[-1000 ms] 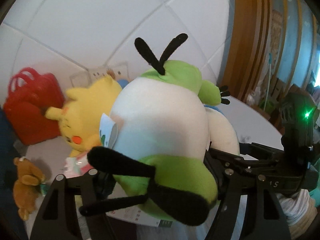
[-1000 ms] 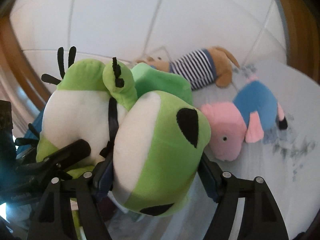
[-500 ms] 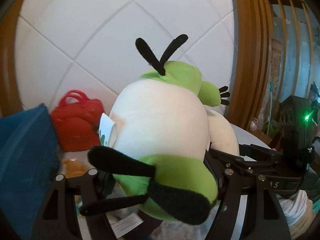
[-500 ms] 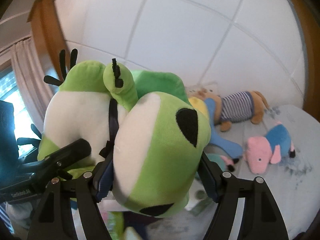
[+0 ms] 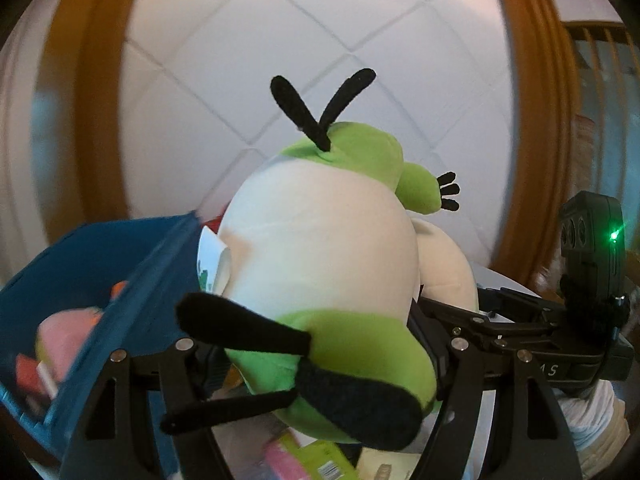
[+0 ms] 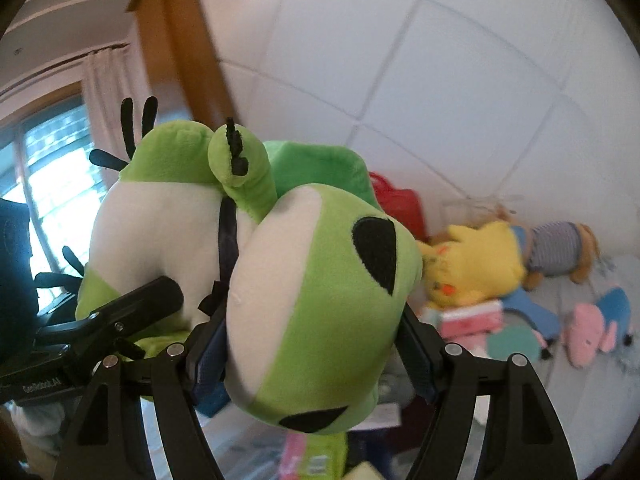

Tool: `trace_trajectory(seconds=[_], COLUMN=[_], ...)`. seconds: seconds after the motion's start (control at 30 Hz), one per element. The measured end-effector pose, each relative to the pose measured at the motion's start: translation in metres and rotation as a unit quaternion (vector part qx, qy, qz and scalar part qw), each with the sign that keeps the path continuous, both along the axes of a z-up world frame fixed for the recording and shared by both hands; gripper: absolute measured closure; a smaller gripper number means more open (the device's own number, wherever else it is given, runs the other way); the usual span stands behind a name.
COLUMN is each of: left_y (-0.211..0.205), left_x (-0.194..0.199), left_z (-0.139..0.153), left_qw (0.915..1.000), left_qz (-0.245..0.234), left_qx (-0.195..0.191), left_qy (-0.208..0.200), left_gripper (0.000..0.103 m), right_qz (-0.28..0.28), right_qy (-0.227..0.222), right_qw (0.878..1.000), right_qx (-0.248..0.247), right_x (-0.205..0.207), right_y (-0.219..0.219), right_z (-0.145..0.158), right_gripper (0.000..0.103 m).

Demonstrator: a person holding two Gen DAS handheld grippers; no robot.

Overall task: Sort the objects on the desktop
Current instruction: 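Lift the frog plush with both tools and carry it over the blue crate, then open both tools to drop the frog plush into the crate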

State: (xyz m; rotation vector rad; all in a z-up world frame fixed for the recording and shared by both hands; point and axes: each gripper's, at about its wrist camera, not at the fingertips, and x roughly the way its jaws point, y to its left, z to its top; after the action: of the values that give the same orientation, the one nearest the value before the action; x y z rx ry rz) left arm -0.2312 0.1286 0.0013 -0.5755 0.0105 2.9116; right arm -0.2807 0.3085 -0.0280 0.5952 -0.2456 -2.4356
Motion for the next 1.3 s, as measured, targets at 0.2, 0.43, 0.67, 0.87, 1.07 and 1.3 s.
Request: trace_trajectory(seconds=[0.2, 0.43, 0.67, 0.87, 1.07, 1.3], left_y=[-0.043, -0.113, -0.203, -0.278, -0.341, -0.375], left_x=[0.016, 0.029, 0.027, 0.02, 0.006, -0.03], left_z=[0.003, 0.011, 0.024, 0.02, 0.009, -0.017], left_qw=[0.9984, 0.9959, 0.9943, 0.9923, 0.9905, 0.9875], left_qz=[0.057, 0.087, 0.098, 0.118, 0.134, 0.135], left_qx=[0.007, 0.012, 0.005, 0.013, 0.032, 0.063], left_qy=[0.004, 0.022, 0.04, 0.036, 0.006, -0.051], left_gripper=[0.029, 0.029, 0.028, 0.028, 0.028, 0.012], right_qz=[0.055, 0.093, 0.104, 0.124, 0.14, 0.134], right_qy=[0.006, 0.023, 0.046, 0.048, 0.017, -0.043], right_qw=[0.998, 0.995, 0.993, 0.991, 0.989, 0.987], right_qx=[0.003, 0.012, 0.012, 0.019, 0.041, 0.075], right_x=[-0.003, -0.004, -0.008, -0.023, -0.046, -0.074], right_y=[-0.049, -0.121, -0.213, -0.301, -0.362, -0.39], right_z=[0.007, 0.016, 0.037, 0.039, 0.023, -0.002], right_gripper=[0.028, 0.028, 0.028, 0.028, 0.028, 0.028])
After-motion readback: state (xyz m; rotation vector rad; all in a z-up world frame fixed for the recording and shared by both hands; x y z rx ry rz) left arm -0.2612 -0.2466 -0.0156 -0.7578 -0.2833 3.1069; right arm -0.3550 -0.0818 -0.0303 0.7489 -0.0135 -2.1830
